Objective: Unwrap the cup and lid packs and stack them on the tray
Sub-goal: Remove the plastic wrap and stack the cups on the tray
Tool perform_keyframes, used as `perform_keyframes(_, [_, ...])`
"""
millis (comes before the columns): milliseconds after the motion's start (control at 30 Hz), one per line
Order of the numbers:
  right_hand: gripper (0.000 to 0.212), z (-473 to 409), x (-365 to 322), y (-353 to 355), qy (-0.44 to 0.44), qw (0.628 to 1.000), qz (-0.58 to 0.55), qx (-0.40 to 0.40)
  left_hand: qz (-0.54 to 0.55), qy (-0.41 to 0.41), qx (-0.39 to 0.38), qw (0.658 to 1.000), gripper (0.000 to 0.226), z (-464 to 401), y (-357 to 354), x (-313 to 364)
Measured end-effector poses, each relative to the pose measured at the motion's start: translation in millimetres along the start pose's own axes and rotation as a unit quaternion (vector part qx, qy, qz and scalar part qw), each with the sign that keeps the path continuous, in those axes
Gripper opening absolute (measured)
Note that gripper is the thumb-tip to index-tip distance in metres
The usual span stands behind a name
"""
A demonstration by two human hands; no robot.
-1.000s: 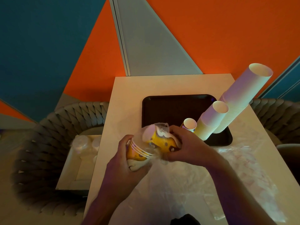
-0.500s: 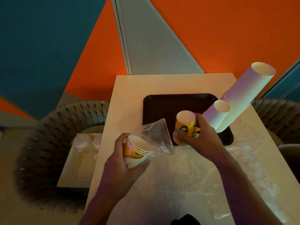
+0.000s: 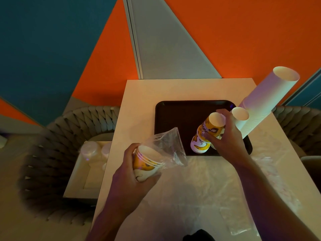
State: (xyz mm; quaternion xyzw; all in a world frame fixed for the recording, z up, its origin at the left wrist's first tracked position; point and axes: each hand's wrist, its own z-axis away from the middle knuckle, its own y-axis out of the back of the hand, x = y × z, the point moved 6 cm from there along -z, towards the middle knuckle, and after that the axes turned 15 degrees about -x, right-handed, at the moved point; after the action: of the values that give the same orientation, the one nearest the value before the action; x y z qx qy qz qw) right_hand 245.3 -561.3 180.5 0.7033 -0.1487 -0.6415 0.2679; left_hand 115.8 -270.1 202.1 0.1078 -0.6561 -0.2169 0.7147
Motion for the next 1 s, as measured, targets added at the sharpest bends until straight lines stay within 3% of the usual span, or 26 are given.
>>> perform_keyframes(533, [0.058, -10.2, 33.5, -26.2, -0.090, 0.990, 0.105, -0.032, -0.008, 0.003, 0.004, 1.000, 0.082, 5.1, 1.8, -1.9])
perform_keyframes(767, [0.066, -7.7, 35.5, -30.7, -0.113, 0.980, 0.153, -0.053, -0.006, -0.004, 0.001, 1.000, 0.085, 3.6, 0.2, -1.8])
perform_keyframes(867, [0.069, -5.8, 34.9, -29.8, -0.117, 0.979, 0.155, -0.067, -0.001, -0.009, 0.005, 1.000, 0.077, 3.4, -0.3, -1.7])
perform_keyframes(1000, [0.059, 2.2, 13.5, -21.4, -0.080, 0.988, 0.133, -0.013, -0.009, -0.013, 0.003, 1.000, 0.075, 2.2, -1.2, 0.1])
